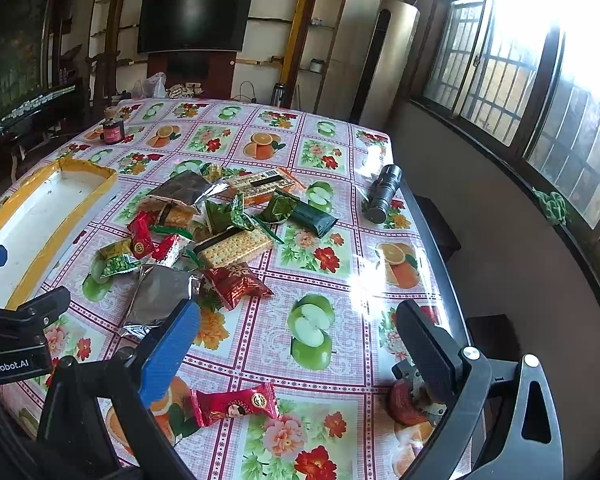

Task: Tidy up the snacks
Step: 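Straighten the white yellow-rimmed tray on the table with the left hand, then grasp the silver foil bag with the left tool while the right tool grasps the red face-printed snack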

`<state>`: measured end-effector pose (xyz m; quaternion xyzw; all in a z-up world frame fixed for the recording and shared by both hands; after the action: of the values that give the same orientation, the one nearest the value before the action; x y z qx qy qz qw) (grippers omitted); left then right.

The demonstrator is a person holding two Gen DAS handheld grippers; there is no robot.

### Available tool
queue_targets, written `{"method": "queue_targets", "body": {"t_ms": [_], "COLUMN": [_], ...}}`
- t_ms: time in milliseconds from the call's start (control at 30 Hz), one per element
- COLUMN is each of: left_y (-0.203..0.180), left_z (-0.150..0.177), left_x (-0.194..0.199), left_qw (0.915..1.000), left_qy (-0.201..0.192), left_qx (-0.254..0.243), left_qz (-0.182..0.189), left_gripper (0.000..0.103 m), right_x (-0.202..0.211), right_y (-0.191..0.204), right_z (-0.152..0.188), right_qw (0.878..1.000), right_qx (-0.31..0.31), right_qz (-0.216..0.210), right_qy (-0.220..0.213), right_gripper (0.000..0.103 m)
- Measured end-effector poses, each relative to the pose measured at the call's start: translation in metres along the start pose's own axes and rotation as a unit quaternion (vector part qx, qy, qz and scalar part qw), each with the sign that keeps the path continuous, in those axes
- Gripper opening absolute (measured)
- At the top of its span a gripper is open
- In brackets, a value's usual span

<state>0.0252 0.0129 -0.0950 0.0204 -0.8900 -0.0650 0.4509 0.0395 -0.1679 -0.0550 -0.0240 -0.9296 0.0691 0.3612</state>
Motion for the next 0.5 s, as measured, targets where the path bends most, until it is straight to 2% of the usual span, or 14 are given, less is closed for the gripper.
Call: {"method": "queue_targets", "body": {"t_ms": [500], "left_y": [0.0068], "left_z": [0.0037], "left_x": [0.0021], "left_qw": [1.0000], "left_qy": [-0.001], "left_qx": [0.007], "left_qz": [-0.003], "left_gripper": [0.098], "right_x": [-0.0006], "right_y": [0.0061], "right_z": [0.0088], "right_qw": [0.999], "right_qx": [-0.010], "right_qz": [-0.033], "right_qy": [0.009], "right_gripper": [0.099]}}
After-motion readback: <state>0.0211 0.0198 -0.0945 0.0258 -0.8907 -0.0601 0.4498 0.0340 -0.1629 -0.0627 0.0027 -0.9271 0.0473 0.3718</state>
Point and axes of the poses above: each gripper's, at about its wrist camera, not at the fingertips, and x roughly against the way its jaws point, y to its left, z to its underside, the point moved 10 cm from there along -x, roughly the way its jaws point, and after that the axes turned 3 degrees about -z, right-handed, at the moved point
